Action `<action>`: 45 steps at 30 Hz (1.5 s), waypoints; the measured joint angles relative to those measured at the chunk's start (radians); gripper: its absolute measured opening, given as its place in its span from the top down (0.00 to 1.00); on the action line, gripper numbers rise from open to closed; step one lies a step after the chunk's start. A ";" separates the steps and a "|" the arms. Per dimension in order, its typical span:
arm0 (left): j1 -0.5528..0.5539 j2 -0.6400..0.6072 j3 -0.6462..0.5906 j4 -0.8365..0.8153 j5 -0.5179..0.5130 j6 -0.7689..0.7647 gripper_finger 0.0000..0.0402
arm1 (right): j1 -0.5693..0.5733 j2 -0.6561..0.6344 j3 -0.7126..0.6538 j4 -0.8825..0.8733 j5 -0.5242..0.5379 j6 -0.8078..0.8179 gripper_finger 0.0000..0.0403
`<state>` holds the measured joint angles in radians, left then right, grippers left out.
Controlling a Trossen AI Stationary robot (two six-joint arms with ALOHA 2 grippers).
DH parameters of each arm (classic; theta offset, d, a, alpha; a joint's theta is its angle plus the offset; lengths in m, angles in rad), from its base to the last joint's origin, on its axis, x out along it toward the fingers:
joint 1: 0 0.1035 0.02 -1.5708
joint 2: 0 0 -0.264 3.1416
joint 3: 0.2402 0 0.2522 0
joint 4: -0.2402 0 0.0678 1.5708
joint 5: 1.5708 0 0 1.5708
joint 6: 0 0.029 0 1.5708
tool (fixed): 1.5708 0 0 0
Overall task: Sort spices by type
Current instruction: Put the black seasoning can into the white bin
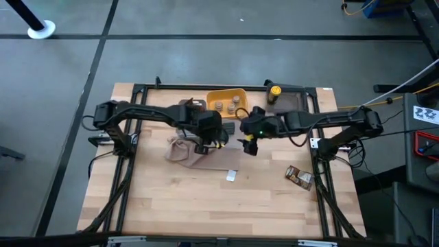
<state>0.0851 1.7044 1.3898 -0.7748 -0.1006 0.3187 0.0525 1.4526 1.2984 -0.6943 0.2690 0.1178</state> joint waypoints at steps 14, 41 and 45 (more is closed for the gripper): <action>0.108 0.060 0.004 -0.092 -0.002 0.034 0.72 | 0.055 0.000 -0.005 -0.017 0.007 0.114 0.13; 0.150 0.173 0.004 -0.063 -0.007 0.105 0.68 | 0.087 0.000 -0.005 -0.015 -0.009 0.113 0.13; 0.143 0.175 0.003 0.004 -0.008 0.111 0.66 | 0.087 0.000 -0.005 -0.022 -0.018 0.113 0.13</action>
<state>0.2282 1.8797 1.3930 -0.7710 -0.1089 0.4301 0.1394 1.4525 1.2938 -0.7160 0.2515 0.2307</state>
